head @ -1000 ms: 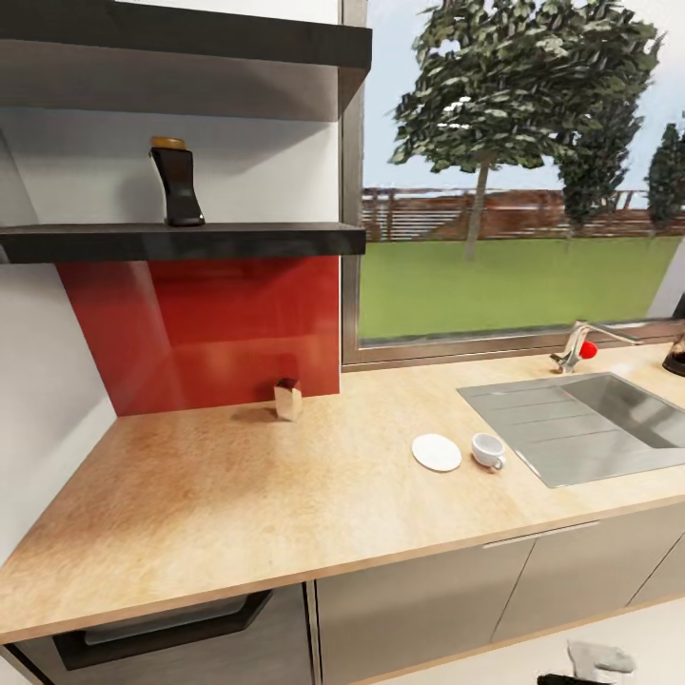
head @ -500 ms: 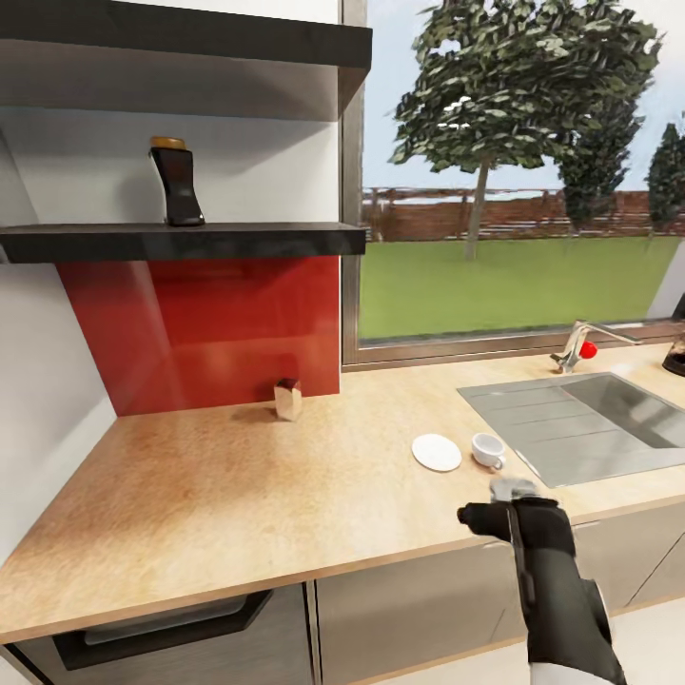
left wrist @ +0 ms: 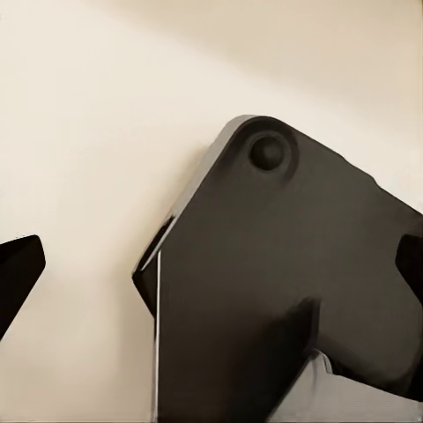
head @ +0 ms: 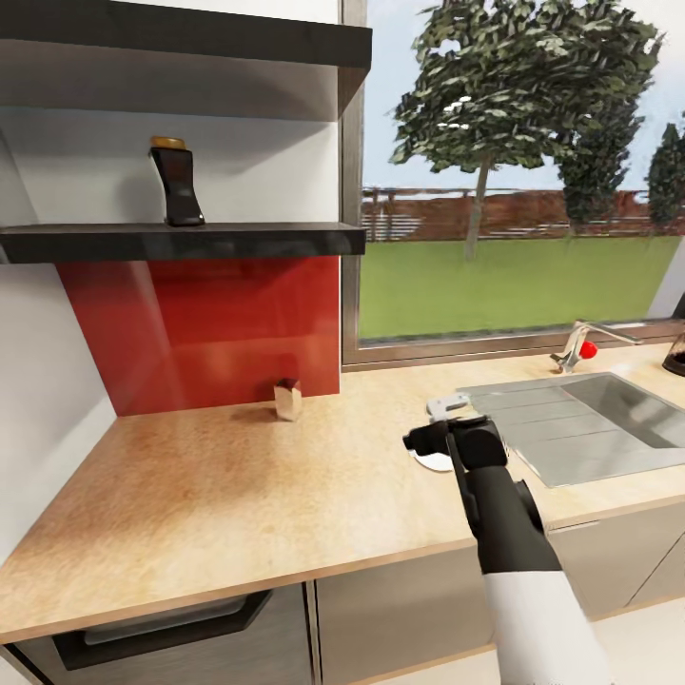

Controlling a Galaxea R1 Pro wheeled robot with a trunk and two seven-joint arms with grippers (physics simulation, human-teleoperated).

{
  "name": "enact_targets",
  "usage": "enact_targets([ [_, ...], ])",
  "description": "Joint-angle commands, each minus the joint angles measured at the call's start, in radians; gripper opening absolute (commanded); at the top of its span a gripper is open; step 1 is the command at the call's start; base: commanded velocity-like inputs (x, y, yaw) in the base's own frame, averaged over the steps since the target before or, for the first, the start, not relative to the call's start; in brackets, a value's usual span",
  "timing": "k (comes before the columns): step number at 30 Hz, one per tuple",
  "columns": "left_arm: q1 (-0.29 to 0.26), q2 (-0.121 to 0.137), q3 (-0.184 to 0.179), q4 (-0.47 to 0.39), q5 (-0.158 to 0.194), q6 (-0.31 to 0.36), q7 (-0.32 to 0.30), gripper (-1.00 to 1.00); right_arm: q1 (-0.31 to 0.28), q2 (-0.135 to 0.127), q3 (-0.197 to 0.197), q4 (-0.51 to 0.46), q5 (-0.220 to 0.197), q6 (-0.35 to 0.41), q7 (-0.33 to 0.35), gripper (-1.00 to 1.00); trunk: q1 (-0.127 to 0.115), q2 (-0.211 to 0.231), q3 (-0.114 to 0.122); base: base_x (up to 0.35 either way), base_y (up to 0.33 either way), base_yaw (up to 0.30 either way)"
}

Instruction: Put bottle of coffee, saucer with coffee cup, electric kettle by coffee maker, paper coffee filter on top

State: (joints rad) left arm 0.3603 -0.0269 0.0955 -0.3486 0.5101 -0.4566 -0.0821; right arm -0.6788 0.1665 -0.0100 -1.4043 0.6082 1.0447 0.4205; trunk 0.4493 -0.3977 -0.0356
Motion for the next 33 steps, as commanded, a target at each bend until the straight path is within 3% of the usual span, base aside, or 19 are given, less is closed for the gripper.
enact_targets([
  [1,0.001,-0.001,0.006,0.003,0.007,0.001,-0.009,1.00,-0.002,0.000,0.003,0.005,0.011,0.003,0.011,1.00,0.001,-0.002,-0.002,0.000,-0.027,0.000],
  [5,0.001,0.001,0.006,0.018,0.007,0.002,-0.007,1.00,-0.004,-0.004,0.013,0.023,0.010,0.003,0.023,1.00,0.001,-0.002,-0.002,0.000,-0.127,0.011],
  [11,0.000,0.002,0.005,0.025,0.001,0.003,0.053,1.00,-0.017,-0.029,0.018,0.095,0.013,0.003,0.109,1.00,0.001,-0.002,-0.006,0.000,-0.250,0.156],
  [15,0.000,0.002,0.004,0.031,-0.002,0.003,0.071,1.00,-0.028,-0.034,0.018,0.135,0.019,0.003,0.129,1.00,0.001,-0.002,-0.009,0.000,-0.304,0.148],
  [23,0.000,0.002,0.003,0.050,-0.006,0.002,0.077,1.00,-0.034,-0.046,0.015,0.145,0.016,0.003,0.133,1.00,0.001,-0.002,-0.009,0.000,-0.243,0.020],
  [33,0.000,0.003,0.003,0.054,-0.008,0.009,0.077,1.00,-0.036,-0.040,0.007,0.153,0.013,0.003,0.116,1.00,0.001,-0.002,-0.009,0.105,0.045,0.001],
])
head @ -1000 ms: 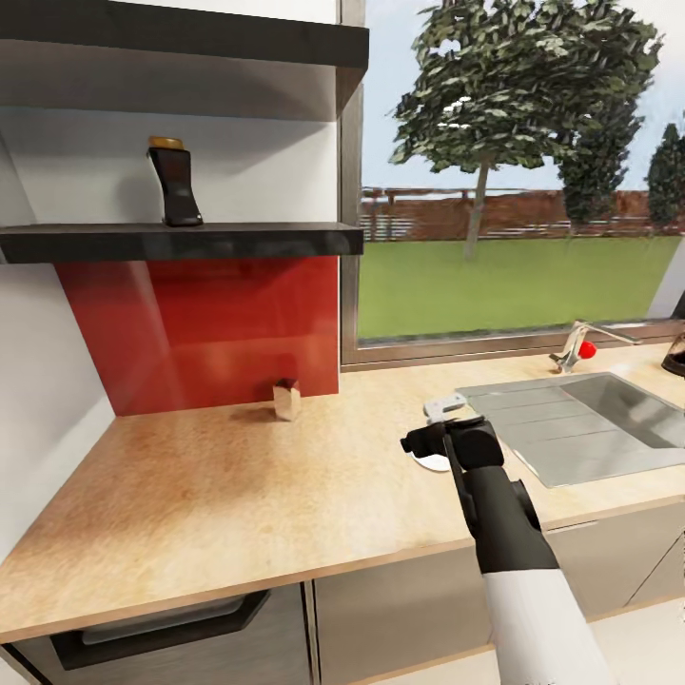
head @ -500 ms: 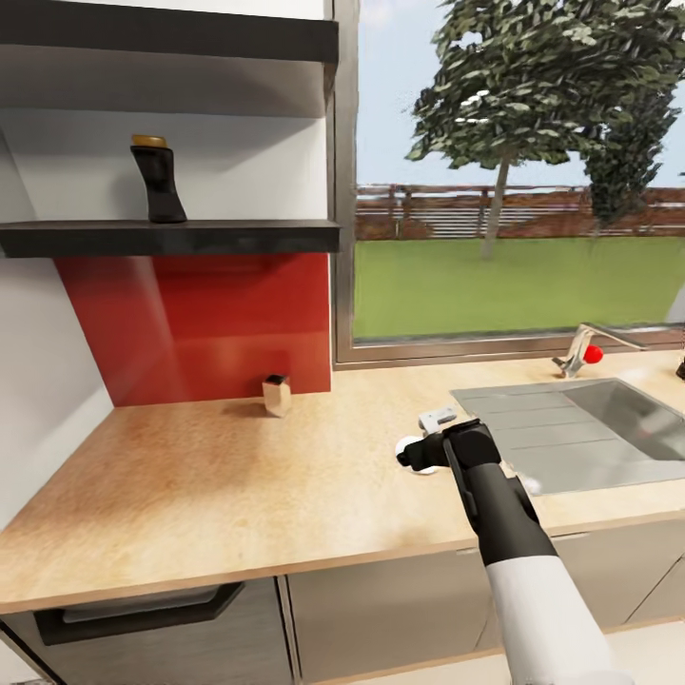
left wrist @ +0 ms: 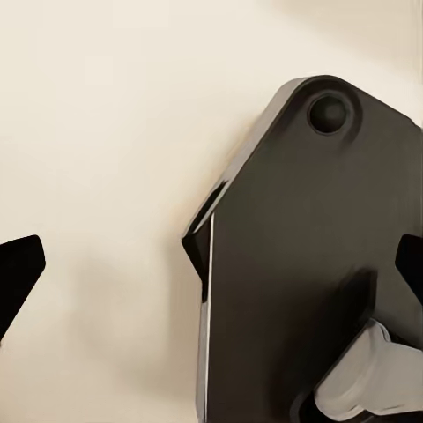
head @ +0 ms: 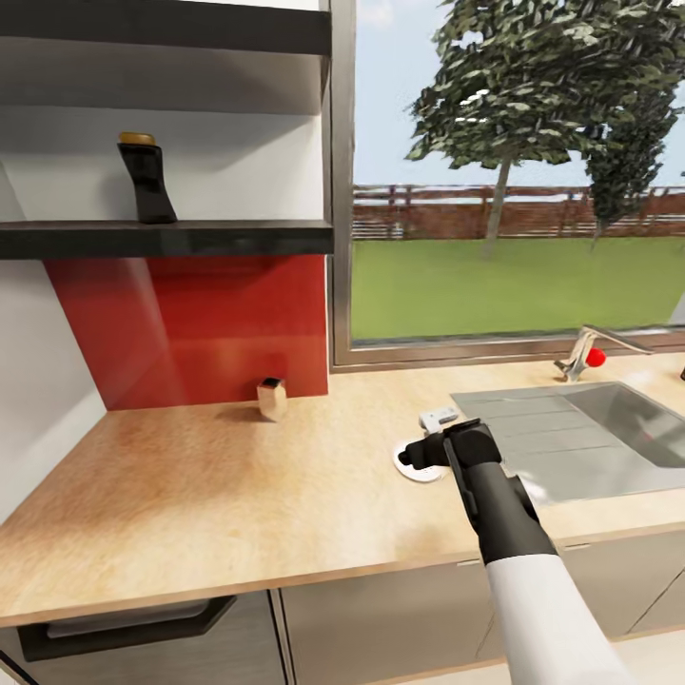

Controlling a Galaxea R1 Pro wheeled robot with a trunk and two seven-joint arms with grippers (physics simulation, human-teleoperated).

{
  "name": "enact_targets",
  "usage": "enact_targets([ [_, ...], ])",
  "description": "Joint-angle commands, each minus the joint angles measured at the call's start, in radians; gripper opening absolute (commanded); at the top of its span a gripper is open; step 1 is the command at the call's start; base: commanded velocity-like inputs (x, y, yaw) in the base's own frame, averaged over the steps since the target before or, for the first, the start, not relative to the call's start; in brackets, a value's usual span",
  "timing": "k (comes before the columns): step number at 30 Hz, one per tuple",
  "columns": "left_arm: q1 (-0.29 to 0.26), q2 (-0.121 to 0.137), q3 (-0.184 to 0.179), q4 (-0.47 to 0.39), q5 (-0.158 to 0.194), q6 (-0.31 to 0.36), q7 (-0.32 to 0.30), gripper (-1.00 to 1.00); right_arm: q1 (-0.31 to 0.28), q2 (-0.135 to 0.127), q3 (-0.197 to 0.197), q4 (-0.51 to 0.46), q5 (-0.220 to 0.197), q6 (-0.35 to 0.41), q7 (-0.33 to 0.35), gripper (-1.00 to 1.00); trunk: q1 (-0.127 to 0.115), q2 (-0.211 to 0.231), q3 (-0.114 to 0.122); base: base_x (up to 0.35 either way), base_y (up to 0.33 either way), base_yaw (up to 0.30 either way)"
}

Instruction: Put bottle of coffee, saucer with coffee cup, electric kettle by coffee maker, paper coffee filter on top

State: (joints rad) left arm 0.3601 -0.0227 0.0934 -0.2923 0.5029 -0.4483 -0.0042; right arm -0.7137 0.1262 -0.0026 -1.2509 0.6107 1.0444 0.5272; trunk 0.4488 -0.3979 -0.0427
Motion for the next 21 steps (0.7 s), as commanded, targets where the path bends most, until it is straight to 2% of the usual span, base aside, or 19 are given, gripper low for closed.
enact_targets([
  [1,0.000,0.000,0.005,-0.002,-0.001,0.001,0.000,1.00,-0.001,0.002,0.000,0.002,0.010,0.003,0.004,1.00,0.001,-0.002,-0.002,0.272,0.182,0.000],
  [4,0.000,0.004,0.005,-0.001,-0.001,0.002,0.000,1.00,-0.002,0.009,-0.002,0.010,0.008,0.003,-0.011,1.00,0.001,-0.002,-0.002,0.257,0.168,0.000],
  [6,0.000,0.004,0.006,-0.001,-0.001,0.002,0.000,1.00,-0.002,0.026,-0.011,0.011,0.008,0.003,-0.032,1.00,0.001,-0.002,-0.002,0.112,0.054,0.000],
  [8,0.001,0.004,0.006,0.000,-0.001,0.002,0.000,1.00,-0.003,0.048,-0.040,0.012,0.007,0.003,-0.081,1.00,0.001,-0.002,-0.002,0.046,0.022,0.000],
  [9,0.000,0.004,0.006,0.003,-0.002,0.002,0.000,1.00,-0.004,0.048,-0.070,0.013,0.005,0.003,-0.123,1.00,0.001,-0.002,-0.002,0.015,0.007,0.000],
  [11,0.001,0.004,0.006,0.009,-0.002,0.000,0.000,1.00,-0.004,0.048,-0.083,0.016,0.000,0.003,-0.142,1.00,0.001,-0.002,-0.002,0.008,0.004,0.000],
  [15,0.001,0.002,0.005,0.024,-0.004,0.000,0.000,1.00,-0.004,0.048,-0.095,0.075,-0.017,0.003,-0.160,1.00,0.001,-0.002,-0.002,0.028,0.006,0.000],
  [21,0.001,0.003,0.005,0.029,-0.004,0.001,0.000,1.00,-0.004,0.048,-0.097,0.087,-0.020,0.003,-0.164,1.00,0.001,-0.002,-0.002,0.239,0.086,0.000],
])
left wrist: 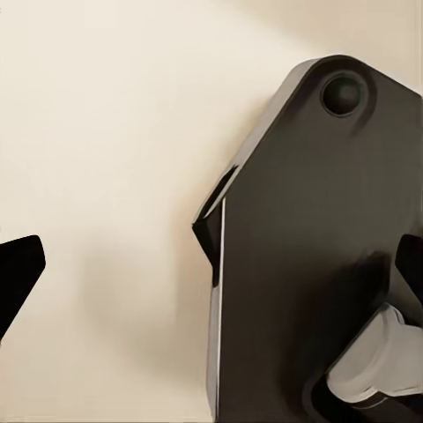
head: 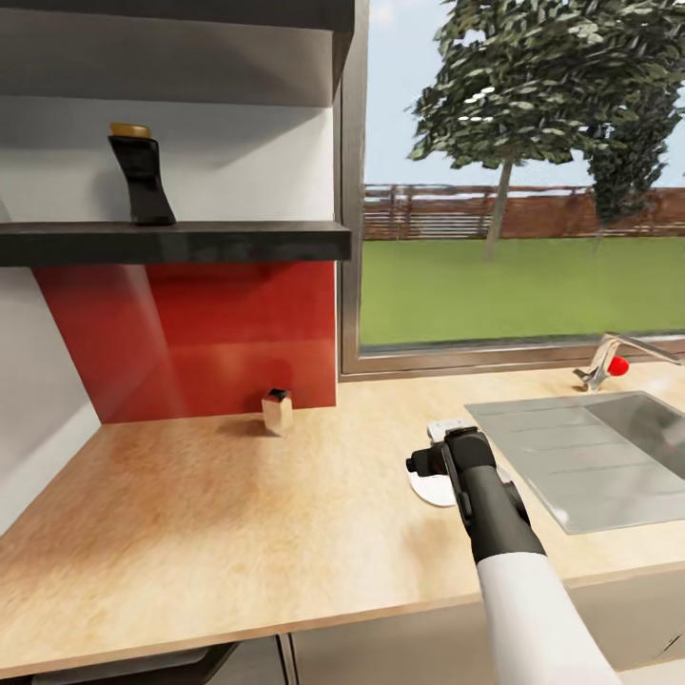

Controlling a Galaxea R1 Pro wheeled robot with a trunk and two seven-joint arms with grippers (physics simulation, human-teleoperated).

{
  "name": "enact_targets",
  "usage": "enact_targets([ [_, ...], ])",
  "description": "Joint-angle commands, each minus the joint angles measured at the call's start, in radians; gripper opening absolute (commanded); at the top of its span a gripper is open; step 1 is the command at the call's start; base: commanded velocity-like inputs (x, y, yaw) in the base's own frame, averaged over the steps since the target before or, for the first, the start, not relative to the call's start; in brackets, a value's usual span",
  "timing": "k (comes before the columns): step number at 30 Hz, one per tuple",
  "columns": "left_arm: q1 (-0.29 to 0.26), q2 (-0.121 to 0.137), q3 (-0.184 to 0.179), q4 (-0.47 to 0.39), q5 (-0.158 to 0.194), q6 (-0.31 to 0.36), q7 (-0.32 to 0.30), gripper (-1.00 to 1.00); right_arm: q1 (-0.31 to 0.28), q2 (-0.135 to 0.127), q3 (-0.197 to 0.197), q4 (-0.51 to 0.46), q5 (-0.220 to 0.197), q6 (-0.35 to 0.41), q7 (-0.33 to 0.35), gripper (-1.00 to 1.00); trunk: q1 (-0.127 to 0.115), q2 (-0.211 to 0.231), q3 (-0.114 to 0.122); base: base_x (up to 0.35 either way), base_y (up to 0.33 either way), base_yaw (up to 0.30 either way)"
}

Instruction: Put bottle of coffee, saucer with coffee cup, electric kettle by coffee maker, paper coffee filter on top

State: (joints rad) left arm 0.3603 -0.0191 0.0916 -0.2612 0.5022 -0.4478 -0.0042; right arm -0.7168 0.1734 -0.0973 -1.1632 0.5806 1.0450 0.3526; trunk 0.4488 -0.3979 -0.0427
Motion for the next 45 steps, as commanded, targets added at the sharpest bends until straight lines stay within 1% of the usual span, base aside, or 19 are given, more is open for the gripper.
enact_targets([
  [1,0.000,-0.001,0.007,-0.002,-0.004,0.000,0.000,1.00,-0.001,0.001,-0.002,0.000,0.010,0.002,0.010,1.00,0.001,-0.002,-0.002,0.281,0.108,0.000],
  [6,0.000,-0.001,0.007,-0.002,-0.003,0.000,-0.004,1.00,-0.001,0.001,-0.002,0.017,0.010,0.002,0.010,1.00,0.001,-0.002,-0.002,0.199,0.067,0.000],
  [14,0.000,-0.001,0.007,-0.002,-0.002,0.002,-0.008,1.00,-0.001,0.001,-0.002,0.026,0.010,0.002,0.009,1.00,0.001,-0.002,-0.002,0.054,0.010,0.000],
  [22,0.000,-0.001,0.008,0.005,-0.001,0.002,-0.008,1.00,-0.010,0.001,-0.002,0.055,0.010,0.002,0.008,1.00,0.001,-0.002,-0.002,0.211,0.001,0.000],
  [27,0.000,-0.001,0.008,0.007,0.006,0.001,-0.008,1.00,-0.018,0.001,-0.002,0.076,0.010,0.002,0.008,1.00,0.001,-0.002,-0.002,0.054,0.000,0.000],
  [35,0.000,-0.002,0.008,0.007,0.009,0.001,-0.010,1.00,-0.019,0.001,-0.003,0.100,0.011,0.002,0.008,1.00,0.001,-0.002,-0.002,0.008,0.000,0.000],
  [43,0.000,-0.002,0.008,0.007,0.010,0.002,-0.010,1.00,-0.019,0.001,-0.004,0.138,0.013,0.002,0.003,1.00,0.032,-0.058,-0.027,0.000,0.000,0.000],
  [44,0.000,-0.002,0.008,0.008,0.009,0.002,-0.010,1.00,-0.019,0.001,-0.004,0.147,0.014,0.002,-0.013,1.00,0.036,-0.065,-0.030,0.000,0.000,0.000],
  [45,0.000,-0.002,0.008,0.008,0.009,0.002,-0.010,1.00,-0.019,0.001,-0.004,0.148,0.014,0.002,-0.015,1.00,0.040,-0.072,-0.033,0.000,0.000,0.000],
])
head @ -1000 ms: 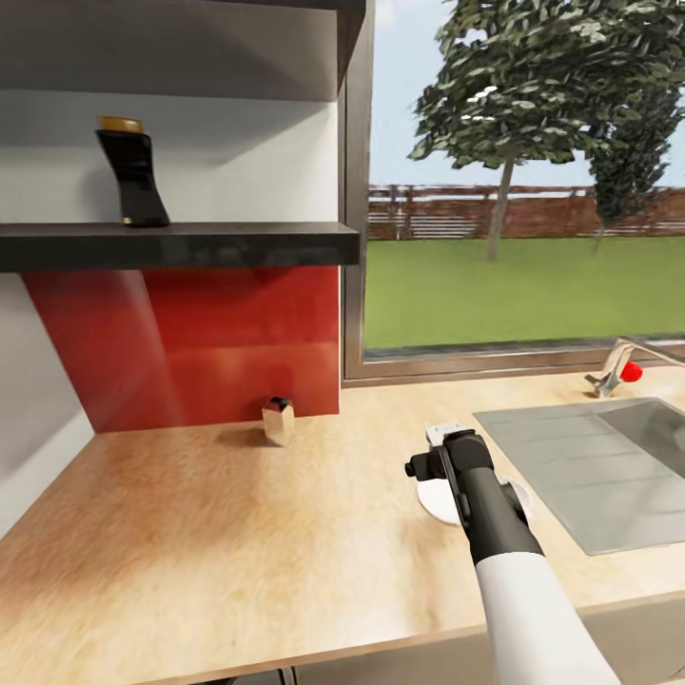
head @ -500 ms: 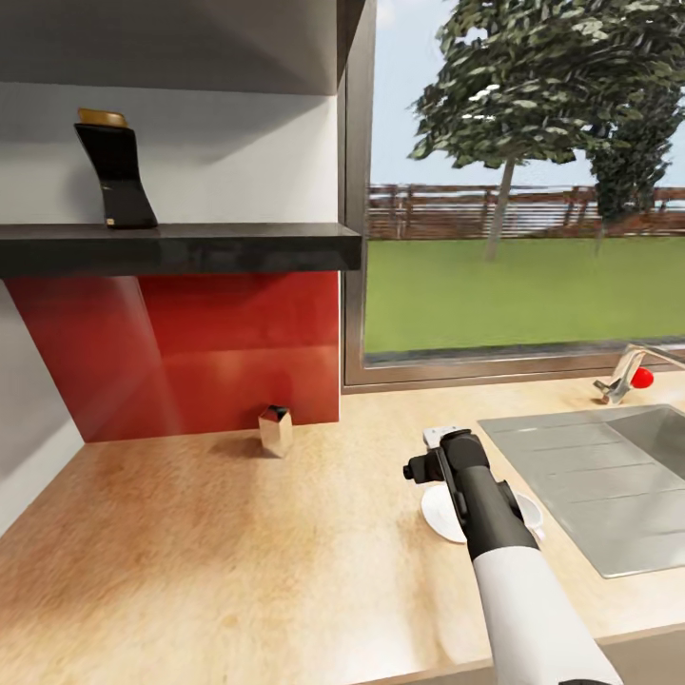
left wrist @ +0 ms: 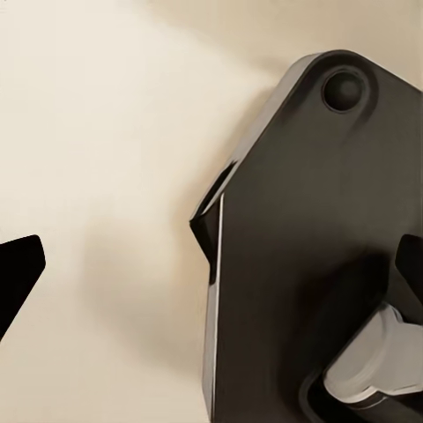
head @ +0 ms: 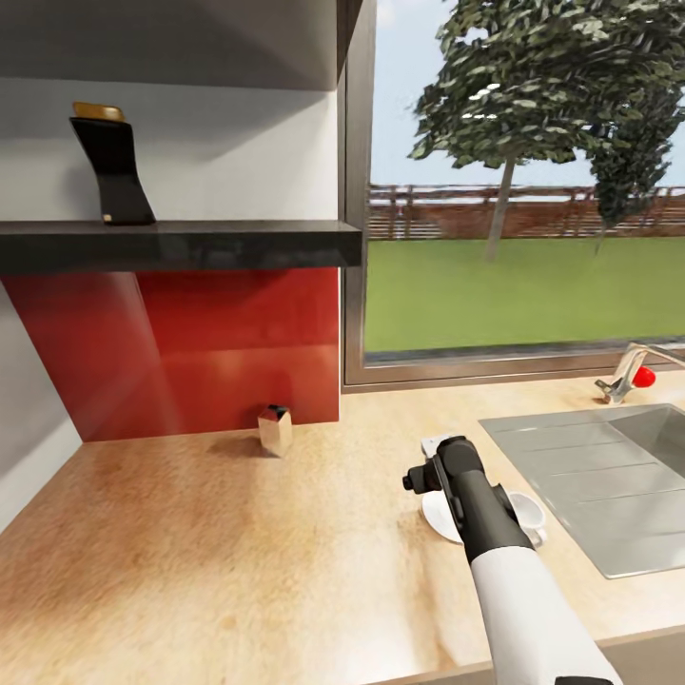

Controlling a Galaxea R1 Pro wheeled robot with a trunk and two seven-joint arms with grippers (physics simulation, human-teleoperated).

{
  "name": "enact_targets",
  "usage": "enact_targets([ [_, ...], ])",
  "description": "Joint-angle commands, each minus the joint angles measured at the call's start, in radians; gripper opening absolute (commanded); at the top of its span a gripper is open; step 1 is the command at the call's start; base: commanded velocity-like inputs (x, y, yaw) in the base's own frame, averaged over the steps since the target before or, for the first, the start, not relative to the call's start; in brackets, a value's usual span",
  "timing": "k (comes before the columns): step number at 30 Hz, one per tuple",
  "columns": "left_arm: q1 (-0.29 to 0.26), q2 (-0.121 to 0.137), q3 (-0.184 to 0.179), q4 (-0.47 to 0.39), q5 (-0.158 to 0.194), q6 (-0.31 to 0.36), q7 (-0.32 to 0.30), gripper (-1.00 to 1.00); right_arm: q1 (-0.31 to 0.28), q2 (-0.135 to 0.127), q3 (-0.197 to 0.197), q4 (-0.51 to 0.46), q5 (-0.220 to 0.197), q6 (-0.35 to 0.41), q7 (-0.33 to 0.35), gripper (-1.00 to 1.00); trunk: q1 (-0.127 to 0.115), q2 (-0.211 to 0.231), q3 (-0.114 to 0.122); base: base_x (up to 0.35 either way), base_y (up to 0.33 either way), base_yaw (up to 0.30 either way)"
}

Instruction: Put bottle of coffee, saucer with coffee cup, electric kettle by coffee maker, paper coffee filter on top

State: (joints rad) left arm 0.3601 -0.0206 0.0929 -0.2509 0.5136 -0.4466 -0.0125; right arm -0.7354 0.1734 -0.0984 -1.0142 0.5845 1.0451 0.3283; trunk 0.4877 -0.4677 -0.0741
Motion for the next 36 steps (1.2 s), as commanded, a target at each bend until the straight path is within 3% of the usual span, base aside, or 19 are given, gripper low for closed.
enact_targets([
  [1,0.000,-0.001,0.007,-0.003,-0.003,0.000,-0.001,1.00,-0.001,0.001,-0.003,0.000,0.010,0.002,0.007,1.00,0.005,-0.009,-0.005,0.000,0.000,0.000],
  [13,0.000,-0.002,0.007,-0.003,-0.005,0.001,-0.002,1.00,-0.001,0.001,-0.003,0.003,0.011,0.002,0.002,1.00,0.051,-0.093,-0.043,0.000,0.000,0.000],
  [36,0.001,-0.005,0.007,0.005,-0.006,-0.001,-0.003,1.00,-0.001,-0.029,-0.002,0.045,0.018,0.002,0.012,1.00,0.051,-0.093,-0.043,0.000,0.000,0.000],
])
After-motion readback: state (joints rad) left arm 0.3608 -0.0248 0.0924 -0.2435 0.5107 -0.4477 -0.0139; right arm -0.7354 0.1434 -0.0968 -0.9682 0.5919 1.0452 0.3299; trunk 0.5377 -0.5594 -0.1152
